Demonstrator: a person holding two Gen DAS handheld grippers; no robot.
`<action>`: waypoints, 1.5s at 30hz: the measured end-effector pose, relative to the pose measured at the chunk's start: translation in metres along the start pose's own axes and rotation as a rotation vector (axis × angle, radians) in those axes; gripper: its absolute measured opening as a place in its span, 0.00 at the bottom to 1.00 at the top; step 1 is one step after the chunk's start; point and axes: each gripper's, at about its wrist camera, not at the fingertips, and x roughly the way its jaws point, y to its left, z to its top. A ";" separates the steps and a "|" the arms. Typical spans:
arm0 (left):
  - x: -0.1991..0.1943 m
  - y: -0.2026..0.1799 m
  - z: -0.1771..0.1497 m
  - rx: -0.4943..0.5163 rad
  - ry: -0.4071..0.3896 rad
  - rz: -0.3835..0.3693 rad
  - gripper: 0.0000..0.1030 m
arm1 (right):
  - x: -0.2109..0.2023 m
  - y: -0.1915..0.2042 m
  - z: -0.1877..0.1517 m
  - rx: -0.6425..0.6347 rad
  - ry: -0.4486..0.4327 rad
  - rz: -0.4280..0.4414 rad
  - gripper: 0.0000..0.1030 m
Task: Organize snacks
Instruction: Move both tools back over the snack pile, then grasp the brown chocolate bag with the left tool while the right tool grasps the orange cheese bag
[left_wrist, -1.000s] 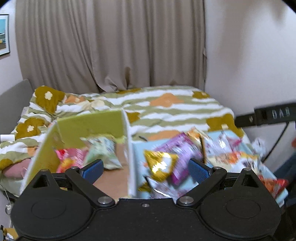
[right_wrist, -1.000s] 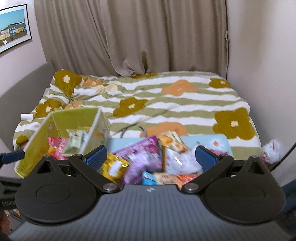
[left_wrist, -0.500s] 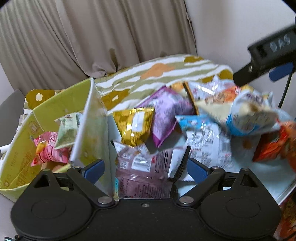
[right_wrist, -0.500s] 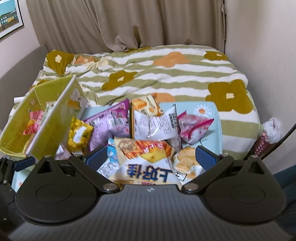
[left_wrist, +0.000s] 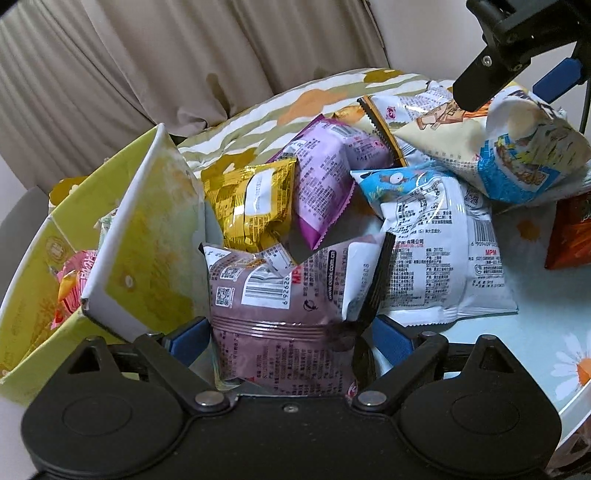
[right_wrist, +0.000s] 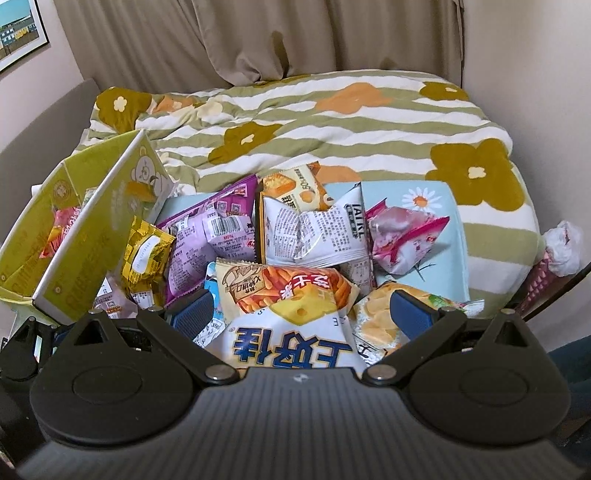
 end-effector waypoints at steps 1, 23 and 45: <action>0.001 0.000 0.000 0.003 0.002 0.004 0.90 | 0.002 0.000 0.000 -0.001 0.004 0.001 1.00; -0.019 0.002 0.006 -0.005 -0.016 -0.024 0.70 | 0.033 0.008 -0.005 -0.024 0.091 0.016 0.96; -0.102 0.037 0.040 -0.096 -0.163 0.035 0.70 | -0.029 0.026 0.015 -0.023 -0.042 0.067 0.70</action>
